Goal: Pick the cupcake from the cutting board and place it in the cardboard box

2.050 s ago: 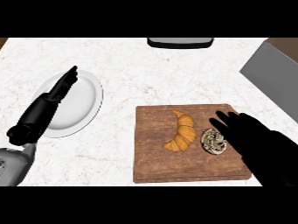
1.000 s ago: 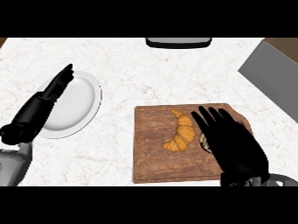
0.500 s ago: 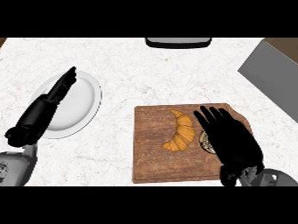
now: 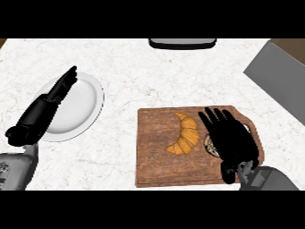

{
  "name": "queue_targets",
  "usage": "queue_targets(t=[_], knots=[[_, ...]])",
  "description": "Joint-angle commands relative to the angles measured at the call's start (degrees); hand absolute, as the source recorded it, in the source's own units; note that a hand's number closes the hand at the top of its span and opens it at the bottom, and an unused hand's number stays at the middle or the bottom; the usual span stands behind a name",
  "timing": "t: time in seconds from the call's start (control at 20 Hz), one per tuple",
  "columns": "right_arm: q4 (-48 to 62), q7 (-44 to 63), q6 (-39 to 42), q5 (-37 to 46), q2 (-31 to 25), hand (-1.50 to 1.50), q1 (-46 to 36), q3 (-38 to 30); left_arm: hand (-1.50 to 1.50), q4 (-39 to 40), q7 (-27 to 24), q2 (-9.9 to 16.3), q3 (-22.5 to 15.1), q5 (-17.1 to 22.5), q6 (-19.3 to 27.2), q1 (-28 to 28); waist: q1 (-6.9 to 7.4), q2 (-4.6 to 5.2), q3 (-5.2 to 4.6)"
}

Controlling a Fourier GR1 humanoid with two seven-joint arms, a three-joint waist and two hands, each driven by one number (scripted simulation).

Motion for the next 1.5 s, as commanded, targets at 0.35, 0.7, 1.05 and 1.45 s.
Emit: queue_targets(t=[0.35,0.7,1.05,1.45], knots=[[5.64,-11.25,-3.78,5.26,-0.21,-1.5,4.5,-2.86,0.0,-0.11,0.98,-3.47,0.93,-3.85,-0.59,-1.15,-0.16,-0.02,0.01],[9.41,-19.59,-13.04,10.26,0.07,1.5,0.45,-1.78,0.0,-2.48,1.19,-3.52,1.97,-2.71,-2.37,1.48,0.15,0.0,0.02],[24.71,-21.38,-13.5,4.52,11.09,1.5,-13.45,-10.44,0.0,-0.97,1.48,-2.57,3.9,-1.48,-4.11,-1.72,1.53,0.53,0.04],[41.57,-30.09,-26.15,4.17,13.3,1.5,-27.8,-18.21,0.0,-1.82,2.87,-2.48,4.24,-1.79,-4.6,-1.94,1.07,0.24,0.03]])
